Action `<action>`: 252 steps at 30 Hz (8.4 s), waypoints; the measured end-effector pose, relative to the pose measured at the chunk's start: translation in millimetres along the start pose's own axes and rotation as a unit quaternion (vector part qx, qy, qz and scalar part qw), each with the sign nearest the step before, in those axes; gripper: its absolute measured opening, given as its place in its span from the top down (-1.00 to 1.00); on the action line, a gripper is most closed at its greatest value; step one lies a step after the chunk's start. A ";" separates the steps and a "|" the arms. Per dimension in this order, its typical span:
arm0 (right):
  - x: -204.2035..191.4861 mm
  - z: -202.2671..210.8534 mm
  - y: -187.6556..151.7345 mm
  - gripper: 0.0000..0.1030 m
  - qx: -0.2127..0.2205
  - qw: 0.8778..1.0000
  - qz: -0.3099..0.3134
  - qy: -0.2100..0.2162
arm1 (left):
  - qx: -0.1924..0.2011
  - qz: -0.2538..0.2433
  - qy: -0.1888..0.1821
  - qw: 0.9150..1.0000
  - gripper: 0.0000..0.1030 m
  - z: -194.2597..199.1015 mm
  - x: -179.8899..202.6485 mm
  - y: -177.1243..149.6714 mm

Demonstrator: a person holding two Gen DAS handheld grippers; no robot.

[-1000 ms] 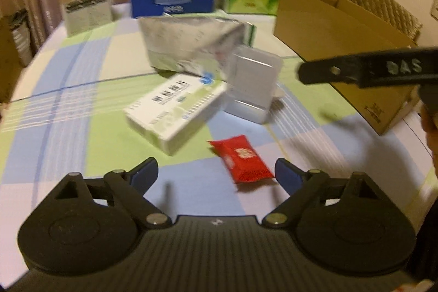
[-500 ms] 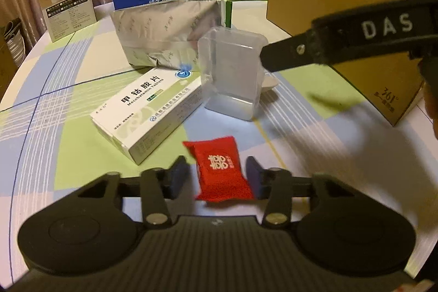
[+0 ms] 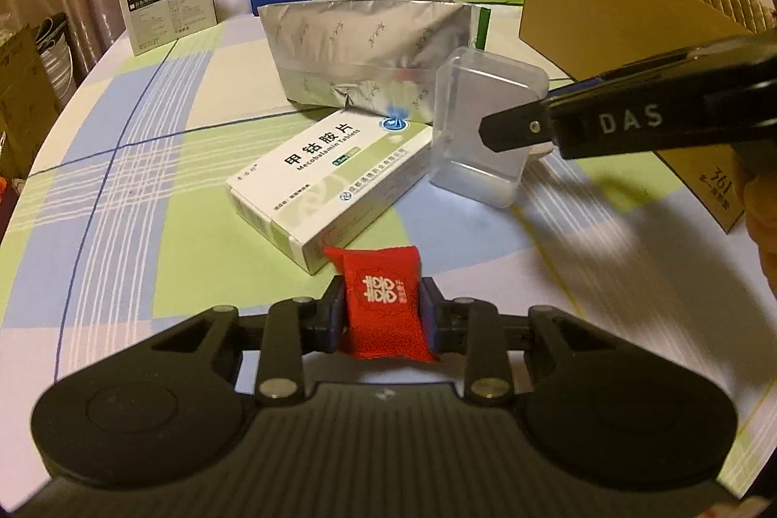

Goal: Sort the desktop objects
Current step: 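Grasp red packet with left tool while right tool grasps clear plastic container, then carry red packet in left tool and clear container in right tool to cardboard box, then open left tool dropping red packet while right tool releases container into box, then bring both tools back over the table items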

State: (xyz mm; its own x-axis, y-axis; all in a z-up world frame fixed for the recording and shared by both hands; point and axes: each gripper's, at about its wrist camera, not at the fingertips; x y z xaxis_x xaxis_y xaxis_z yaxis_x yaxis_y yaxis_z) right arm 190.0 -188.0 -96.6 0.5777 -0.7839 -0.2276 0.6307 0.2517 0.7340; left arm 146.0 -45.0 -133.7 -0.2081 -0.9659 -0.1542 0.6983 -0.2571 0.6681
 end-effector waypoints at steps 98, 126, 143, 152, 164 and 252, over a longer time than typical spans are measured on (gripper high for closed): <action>-48.5 107.3 -39.8 0.46 0.057 0.997 -0.022 -0.056 | 0.064 0.013 0.018 0.998 0.55 102.1 30.4 -6.2; 47.1 288.1 -21.9 0.46 0.143 0.968 -0.047 -0.199 | 0.134 -0.027 -0.083 0.987 0.55 167.2 156.9 96.0; 134.7 288.1 -35.2 0.46 0.128 0.965 -0.106 -0.205 | 0.117 -0.063 -0.140 0.981 0.55 108.1 236.9 161.9; 161.3 268.1 -32.5 0.46 0.116 0.966 -0.119 -0.200 | 0.090 -0.050 -0.151 0.983 0.54 59.6 243.3 186.8; 169.2 250.0 -31.5 0.46 0.106 0.967 -0.123 -0.195 | 0.096 -0.037 -0.141 0.985 0.27 46.1 226.8 194.0; -47.6 126.7 4.1 -0.96 0.087 0.994 -0.058 -0.016 | 0.062 0.045 0.058 0.995 -0.98 104.5 -75.3 23.0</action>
State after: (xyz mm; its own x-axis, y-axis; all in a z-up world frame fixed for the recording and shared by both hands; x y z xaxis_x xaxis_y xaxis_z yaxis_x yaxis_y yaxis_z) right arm 99.5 -221.6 -1.6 0.4885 -0.8199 -0.2986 0.5910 0.0591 0.8045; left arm 106.1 25.1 -30.6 -0.0627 -0.9840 -0.1669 0.6194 -0.1695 0.7665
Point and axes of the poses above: each gripper's, at about its wrist camera, not at the fingertips, and z roughly against the way its jaws point, x to its right, y to its top, and after that the axes turned 12 degrees about y, right-handed
